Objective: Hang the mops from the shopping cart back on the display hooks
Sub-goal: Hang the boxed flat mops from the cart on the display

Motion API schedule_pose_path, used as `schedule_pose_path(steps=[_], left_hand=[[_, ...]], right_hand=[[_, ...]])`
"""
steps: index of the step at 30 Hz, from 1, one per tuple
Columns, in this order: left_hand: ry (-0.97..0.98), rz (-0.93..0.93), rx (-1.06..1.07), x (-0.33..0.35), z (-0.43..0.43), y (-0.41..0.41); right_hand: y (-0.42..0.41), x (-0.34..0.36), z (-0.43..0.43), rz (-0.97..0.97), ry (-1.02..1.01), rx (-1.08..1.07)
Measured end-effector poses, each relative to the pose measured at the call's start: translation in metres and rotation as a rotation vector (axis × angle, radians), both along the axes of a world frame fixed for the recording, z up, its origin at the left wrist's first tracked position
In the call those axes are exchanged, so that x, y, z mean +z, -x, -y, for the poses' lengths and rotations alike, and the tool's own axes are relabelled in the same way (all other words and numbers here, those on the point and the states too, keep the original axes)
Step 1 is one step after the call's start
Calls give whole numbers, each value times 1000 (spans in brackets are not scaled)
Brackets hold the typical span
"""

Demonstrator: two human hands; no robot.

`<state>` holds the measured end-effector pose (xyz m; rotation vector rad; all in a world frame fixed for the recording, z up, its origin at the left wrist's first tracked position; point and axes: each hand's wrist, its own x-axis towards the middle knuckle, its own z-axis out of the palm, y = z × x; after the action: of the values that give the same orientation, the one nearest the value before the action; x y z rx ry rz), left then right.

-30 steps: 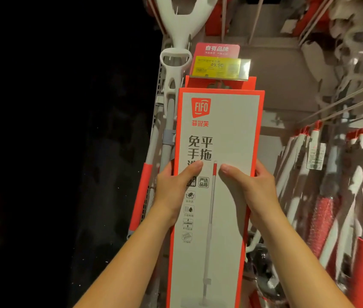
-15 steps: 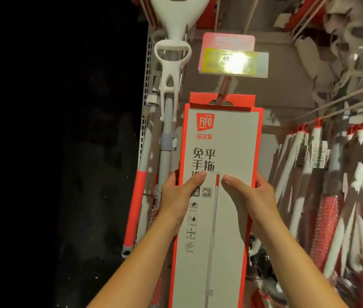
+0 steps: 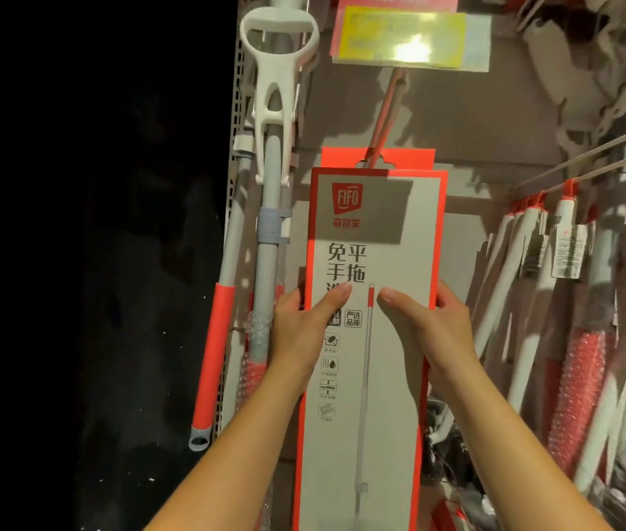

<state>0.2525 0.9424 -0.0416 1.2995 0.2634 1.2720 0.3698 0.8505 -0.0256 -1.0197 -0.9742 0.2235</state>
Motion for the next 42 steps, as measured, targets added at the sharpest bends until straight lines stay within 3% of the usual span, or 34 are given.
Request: schedule_pose_path(steps=[17, 27, 30, 33, 38, 42], left_hand=[[-90, -113, 215, -17, -15, -15], [-72, -295, 149, -59, 7, 24], [-80, -399, 162, -72, 14, 36], [-214, -543, 204, -80, 28, 50], [-604, -1064, 391, -84, 51, 81], [-672, -1278, 430, -81, 74, 97]], right_hand=[[-12, -21, -27, 118, 15, -118], [14, -60, 14, 287, 286, -222], [24, -67, 31, 335, 395, -265], [34, -74, 49, 416, 576, -334], [48, -81, 69, 666, 983, -306], [53, -87, 83, 704, 1084, -261]])
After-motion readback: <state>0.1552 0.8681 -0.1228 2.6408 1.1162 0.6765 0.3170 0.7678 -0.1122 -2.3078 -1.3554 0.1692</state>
